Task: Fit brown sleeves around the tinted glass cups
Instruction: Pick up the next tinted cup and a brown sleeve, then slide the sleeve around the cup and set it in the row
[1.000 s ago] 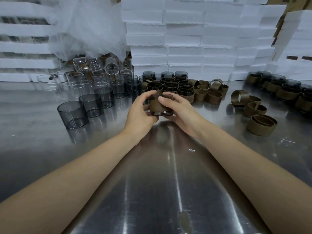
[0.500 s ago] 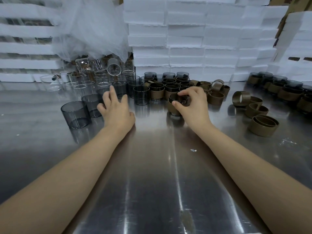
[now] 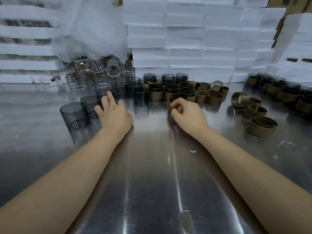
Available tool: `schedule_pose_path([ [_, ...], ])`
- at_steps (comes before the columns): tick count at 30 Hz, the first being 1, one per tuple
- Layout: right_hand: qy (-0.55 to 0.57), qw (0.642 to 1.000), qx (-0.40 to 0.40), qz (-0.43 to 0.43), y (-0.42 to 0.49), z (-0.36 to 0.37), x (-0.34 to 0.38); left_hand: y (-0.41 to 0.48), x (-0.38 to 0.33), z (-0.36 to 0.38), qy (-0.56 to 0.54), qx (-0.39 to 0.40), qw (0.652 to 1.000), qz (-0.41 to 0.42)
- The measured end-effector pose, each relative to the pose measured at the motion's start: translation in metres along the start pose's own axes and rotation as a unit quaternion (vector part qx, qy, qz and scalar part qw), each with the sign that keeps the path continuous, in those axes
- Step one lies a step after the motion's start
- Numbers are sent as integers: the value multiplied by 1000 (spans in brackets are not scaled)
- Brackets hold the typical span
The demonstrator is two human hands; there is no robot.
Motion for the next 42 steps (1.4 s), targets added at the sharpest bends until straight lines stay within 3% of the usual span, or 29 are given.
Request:
schedule_pose_path([
  [12, -6, 998, 66, 13, 8, 6, -17, -5, -6, 1, -58, -71, 994, 60],
  [19, -78, 986, 144, 4, 7, 13, -17, -11, -18, -3, -129, -52, 987, 85],
  [22, -88, 986, 143, -3, 8, 13, -16, -16, -26, -3, -183, -63, 976, 103],
  [28, -26, 989, 136, -52, 6, 12, -9, -24, -38, -6, -314, -74, 934, 154],
  [33, 89, 981, 164, -61, 2, 13, -1, -31, -46, -15, -435, -27, 868, 239],
  [37, 165, 975, 145, -12, 2, 11, -7, -32, -47, -19, -537, -1, 812, 228],
  [42, 213, 974, 59, -46, 2, 7, 0, -31, -49, -18, -569, -37, 800, 186],
])
Point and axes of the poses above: each hand's wrist, its own y-axis towards the middle knuckle, its own z-axis out of the palm, x = y × z, the point moved 2 cm from there along y, towards the middle knuckle, and after that the axes turned 4 degrees about -x, right-handed, at the moved point
